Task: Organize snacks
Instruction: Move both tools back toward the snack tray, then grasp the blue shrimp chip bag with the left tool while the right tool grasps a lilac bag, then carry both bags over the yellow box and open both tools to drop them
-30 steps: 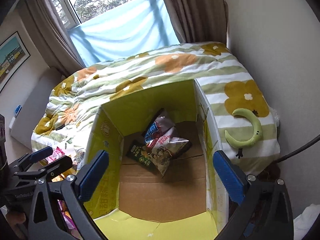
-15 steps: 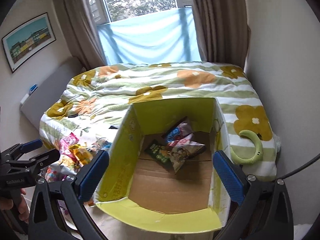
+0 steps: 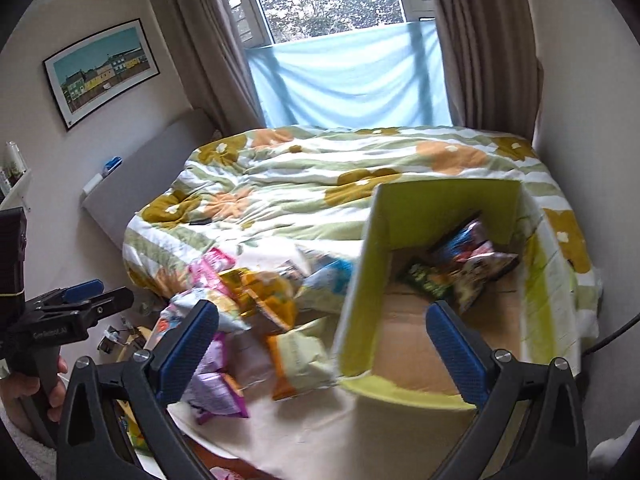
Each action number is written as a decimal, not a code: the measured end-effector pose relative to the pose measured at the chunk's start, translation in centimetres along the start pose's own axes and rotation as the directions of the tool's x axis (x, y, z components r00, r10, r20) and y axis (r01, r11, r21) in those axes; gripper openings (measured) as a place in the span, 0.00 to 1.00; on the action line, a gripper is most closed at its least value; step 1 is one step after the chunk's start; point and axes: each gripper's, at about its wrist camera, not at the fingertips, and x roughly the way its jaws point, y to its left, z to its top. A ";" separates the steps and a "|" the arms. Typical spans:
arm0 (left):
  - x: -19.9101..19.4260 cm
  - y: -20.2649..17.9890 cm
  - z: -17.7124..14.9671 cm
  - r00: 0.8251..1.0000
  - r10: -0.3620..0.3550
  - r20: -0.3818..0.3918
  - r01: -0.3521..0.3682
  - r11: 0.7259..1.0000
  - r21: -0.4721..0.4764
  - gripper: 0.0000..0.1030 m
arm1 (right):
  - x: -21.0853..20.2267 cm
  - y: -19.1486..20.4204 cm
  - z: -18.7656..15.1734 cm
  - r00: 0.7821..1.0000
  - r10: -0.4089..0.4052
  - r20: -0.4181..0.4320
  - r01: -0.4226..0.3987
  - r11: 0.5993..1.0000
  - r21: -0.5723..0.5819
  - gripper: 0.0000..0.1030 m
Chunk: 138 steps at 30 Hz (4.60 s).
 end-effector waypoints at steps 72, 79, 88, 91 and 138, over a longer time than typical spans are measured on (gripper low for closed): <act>17.3 13.2 -8.5 0.925 -0.188 -0.330 0.217 0.975 0.053 0.60 | 21.8 18.0 -13.3 0.924 -0.053 -0.379 -0.007 0.988 -0.156 0.59; 14.6 11.8 -7.8 0.936 -0.193 -0.294 0.232 0.967 0.103 0.60 | 19.5 17.5 -12.7 0.934 -0.057 -0.351 0.010 0.991 -0.135 0.58; 10.2 7.4 -5.6 0.938 -0.244 -0.247 0.294 0.937 0.190 0.60 | 14.1 15.5 -11.6 0.953 -0.099 -0.288 0.081 0.994 -0.075 0.58; 8.4 5.1 -4.5 0.937 -0.270 -0.221 0.320 0.918 0.233 0.60 | 11.7 14.2 -10.9 0.960 -0.121 -0.254 0.115 0.993 -0.039 0.58; 15.5 -25.9 2.9 0.949 -0.243 -0.202 0.272 0.954 0.127 0.97 | -0.4 -14.9 2.1 0.975 -0.197 -0.101 0.198 0.980 -0.006 0.58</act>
